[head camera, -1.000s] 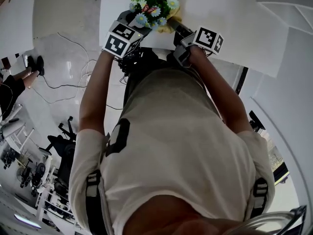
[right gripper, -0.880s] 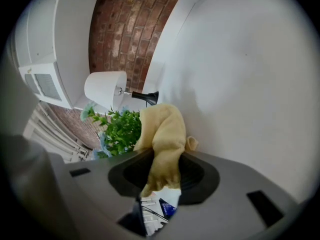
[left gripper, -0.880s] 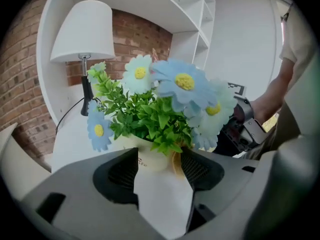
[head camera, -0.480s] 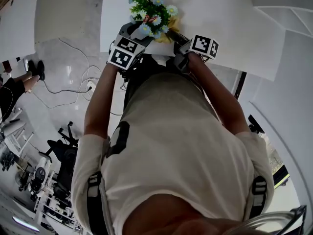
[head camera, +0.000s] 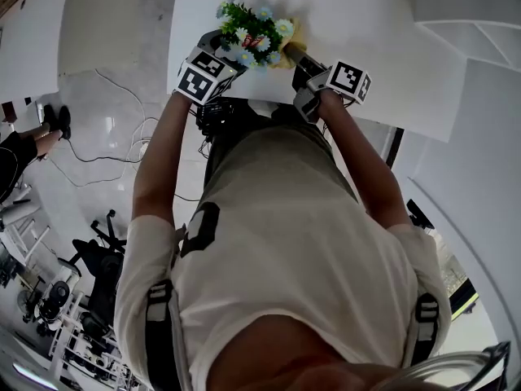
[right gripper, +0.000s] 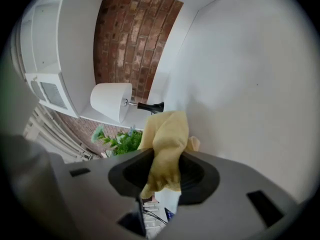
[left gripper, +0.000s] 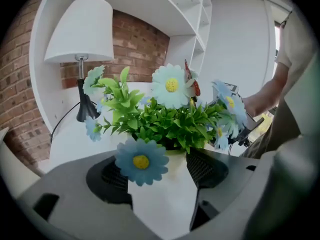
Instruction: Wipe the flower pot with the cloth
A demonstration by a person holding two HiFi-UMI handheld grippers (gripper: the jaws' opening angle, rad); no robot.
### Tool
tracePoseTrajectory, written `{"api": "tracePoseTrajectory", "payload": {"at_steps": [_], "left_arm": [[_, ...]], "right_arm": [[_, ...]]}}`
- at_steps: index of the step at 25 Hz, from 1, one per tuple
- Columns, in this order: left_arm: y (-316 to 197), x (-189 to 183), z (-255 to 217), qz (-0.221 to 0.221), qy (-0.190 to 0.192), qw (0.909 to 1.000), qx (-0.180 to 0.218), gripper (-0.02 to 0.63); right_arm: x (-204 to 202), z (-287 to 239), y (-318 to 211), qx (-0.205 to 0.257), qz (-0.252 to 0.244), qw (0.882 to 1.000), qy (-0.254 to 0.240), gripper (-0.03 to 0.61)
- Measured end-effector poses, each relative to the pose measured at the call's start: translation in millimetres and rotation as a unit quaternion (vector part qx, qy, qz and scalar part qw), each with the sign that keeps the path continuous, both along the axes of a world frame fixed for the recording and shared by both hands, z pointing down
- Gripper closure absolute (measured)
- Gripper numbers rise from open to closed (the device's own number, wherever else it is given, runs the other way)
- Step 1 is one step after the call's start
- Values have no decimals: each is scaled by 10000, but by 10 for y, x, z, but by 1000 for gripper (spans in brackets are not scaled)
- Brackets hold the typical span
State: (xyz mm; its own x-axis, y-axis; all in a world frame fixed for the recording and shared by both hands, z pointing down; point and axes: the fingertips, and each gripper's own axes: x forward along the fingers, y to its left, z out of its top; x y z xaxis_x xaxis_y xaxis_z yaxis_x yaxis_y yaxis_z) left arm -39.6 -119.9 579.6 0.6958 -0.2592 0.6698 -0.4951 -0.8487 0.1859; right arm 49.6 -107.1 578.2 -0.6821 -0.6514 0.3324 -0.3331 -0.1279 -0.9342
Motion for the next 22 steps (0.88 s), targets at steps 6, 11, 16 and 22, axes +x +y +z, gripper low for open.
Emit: {"api": "tracePoseTrajectory", "payload": {"at_steps": [6, 11, 16, 22], "left_arm": [[70, 4, 23, -628, 155, 9979, -14, 285], [189, -42, 39, -883, -83, 9961, -34, 347], [299, -173, 126, -983, -216, 9949, -14, 308], [109, -163, 27, -1001, 79, 9949, 54, 281]], "right_arm": [[-142, 274, 195, -303, -132, 9994, 123, 456], [-248, 357, 267, -327, -429, 9983, 220, 457], [-284, 339, 267, -277, -770, 9962, 283, 455], [65, 34, 34, 48, -451, 9989, 82, 456]]}}
